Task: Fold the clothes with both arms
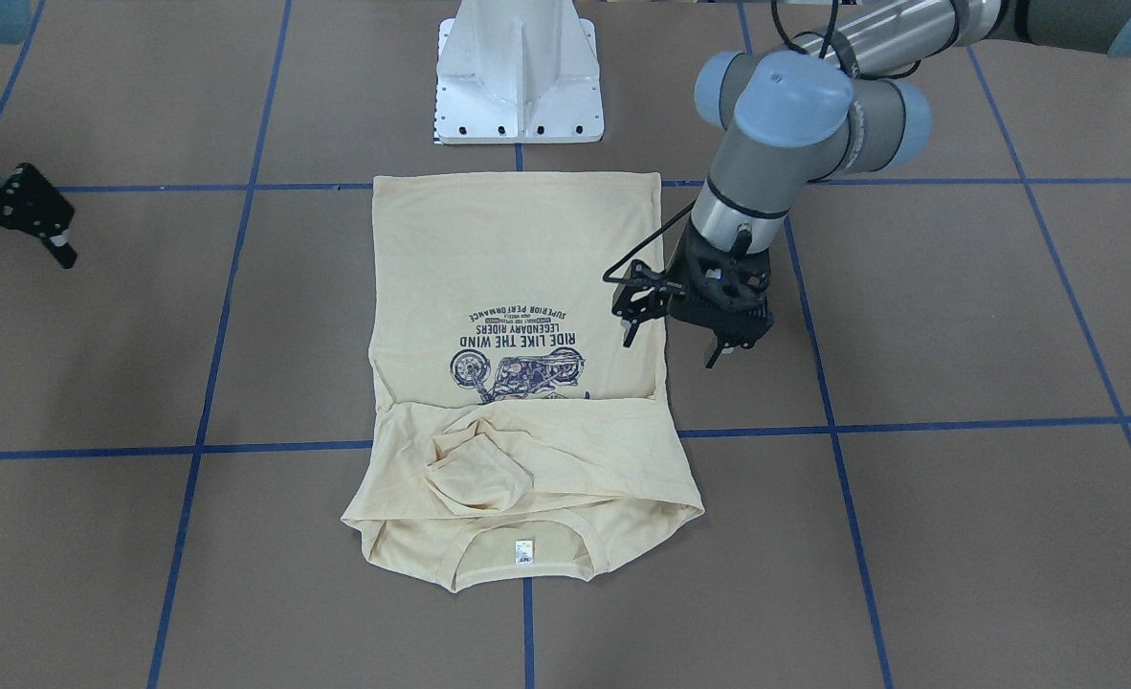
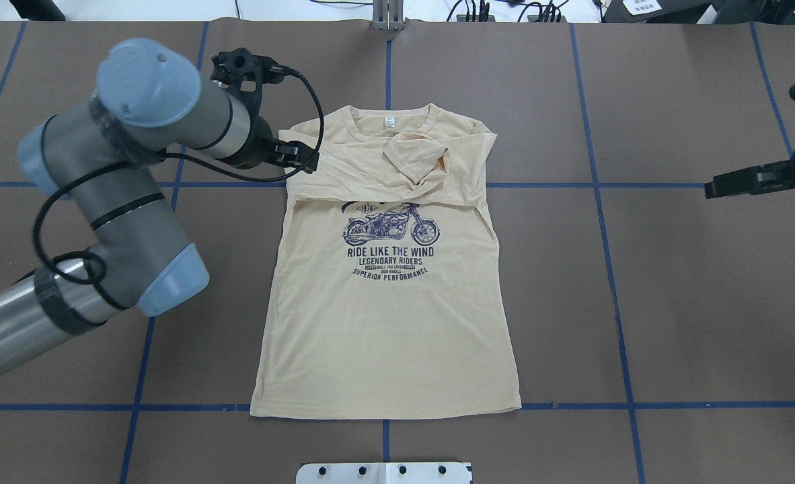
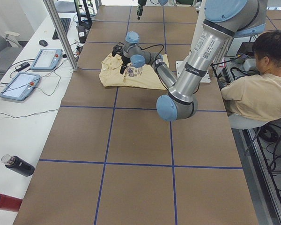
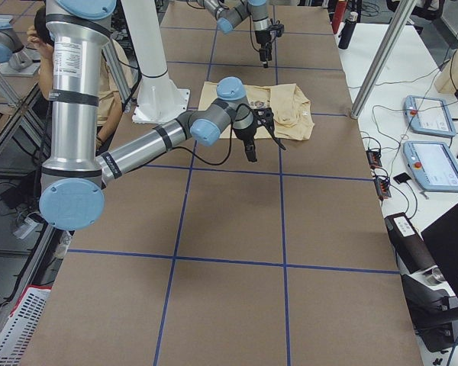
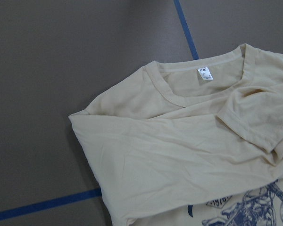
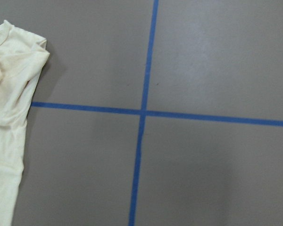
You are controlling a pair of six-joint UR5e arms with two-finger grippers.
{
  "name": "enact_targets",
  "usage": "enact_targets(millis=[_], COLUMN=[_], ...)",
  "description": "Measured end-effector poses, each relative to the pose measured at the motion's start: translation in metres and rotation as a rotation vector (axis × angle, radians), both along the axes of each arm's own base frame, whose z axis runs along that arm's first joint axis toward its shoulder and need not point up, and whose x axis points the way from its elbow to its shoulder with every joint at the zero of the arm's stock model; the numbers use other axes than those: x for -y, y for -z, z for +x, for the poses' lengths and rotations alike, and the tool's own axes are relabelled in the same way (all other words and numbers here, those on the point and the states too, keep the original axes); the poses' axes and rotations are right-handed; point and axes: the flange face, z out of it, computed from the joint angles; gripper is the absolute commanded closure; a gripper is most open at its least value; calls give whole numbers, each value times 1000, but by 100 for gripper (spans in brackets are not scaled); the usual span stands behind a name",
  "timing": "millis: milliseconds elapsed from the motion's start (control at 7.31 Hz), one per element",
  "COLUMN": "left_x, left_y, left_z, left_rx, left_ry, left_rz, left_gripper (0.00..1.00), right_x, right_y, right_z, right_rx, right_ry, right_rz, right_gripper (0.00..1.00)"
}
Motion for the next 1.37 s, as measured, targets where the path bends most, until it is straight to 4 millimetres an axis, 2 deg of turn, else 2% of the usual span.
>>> enact_targets(millis=[137, 273, 547, 684, 820, 957, 1094, 1367], left_x=[-33, -67, -134, -161, -182, -199, -210, -225], left_y=[-13, -23, -30, -33, -40, -51, -59, -69], left_z=[0, 10, 47, 63, 74, 81, 85, 90], left_rx=[2, 6, -9, -11, -4, 12, 25, 44], left_ry=[-18, -19, -27, -26, -31, -35, -37, -53], left_rz=[-6, -29, -111, -141, -166, -182, -190, -202], left_gripper=[0, 0, 0, 2, 10, 23, 31, 36], right_x=[-28, -63, -135, -161, -179, -189, -193, -194], right_y=[17, 28, 31, 30, 31, 33, 36, 60], right_z=[-35, -71, -131, -150, -161, -168, -173, -191], right_rx=[26, 35, 22, 7, -4, -5, -4, -12], right_ry=[-30, -61, -113, -136, -144, -146, -148, -150], right_rz=[-42, -73, -102, -110, -112, -113, -110, -109], right_gripper=[1, 1, 2, 2, 2, 2, 2, 1])
